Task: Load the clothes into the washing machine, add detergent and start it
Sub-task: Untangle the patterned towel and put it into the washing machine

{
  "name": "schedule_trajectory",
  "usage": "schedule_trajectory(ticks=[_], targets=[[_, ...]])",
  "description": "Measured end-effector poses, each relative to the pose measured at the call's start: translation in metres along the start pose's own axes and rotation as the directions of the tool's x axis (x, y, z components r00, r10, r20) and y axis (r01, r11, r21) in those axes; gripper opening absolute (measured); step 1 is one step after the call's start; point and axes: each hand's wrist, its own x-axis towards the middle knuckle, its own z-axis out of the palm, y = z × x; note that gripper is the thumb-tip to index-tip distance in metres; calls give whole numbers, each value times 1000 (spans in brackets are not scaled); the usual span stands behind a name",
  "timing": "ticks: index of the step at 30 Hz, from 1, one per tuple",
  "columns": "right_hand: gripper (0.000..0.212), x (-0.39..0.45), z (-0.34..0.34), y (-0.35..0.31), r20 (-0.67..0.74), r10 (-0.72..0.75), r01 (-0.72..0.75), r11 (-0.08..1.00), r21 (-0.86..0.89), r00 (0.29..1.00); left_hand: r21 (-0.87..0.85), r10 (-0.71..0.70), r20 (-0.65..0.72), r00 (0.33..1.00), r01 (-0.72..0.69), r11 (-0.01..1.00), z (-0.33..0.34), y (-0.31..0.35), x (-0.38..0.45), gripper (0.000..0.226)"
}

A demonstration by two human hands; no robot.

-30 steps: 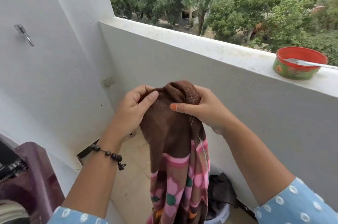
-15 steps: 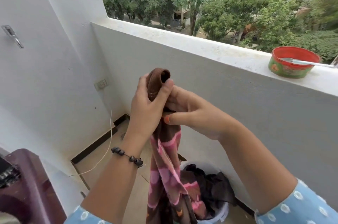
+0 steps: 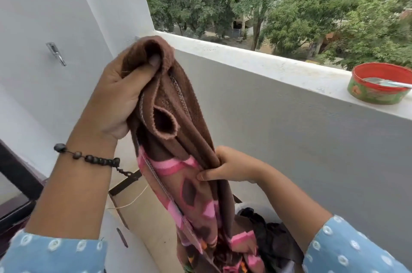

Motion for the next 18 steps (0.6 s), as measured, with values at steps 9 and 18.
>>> schedule_trajectory(ticks=[9,18], targets=[[31,-14,-80,42,-396,106,-128,991,-31,912,501,76,-125,989,-3,865,-62,31,-19,57],[18,-53,-174,-35,-744,-359,371,915,-160,563,866,-36,-129,991,130,483,-44,35,-48,47]])
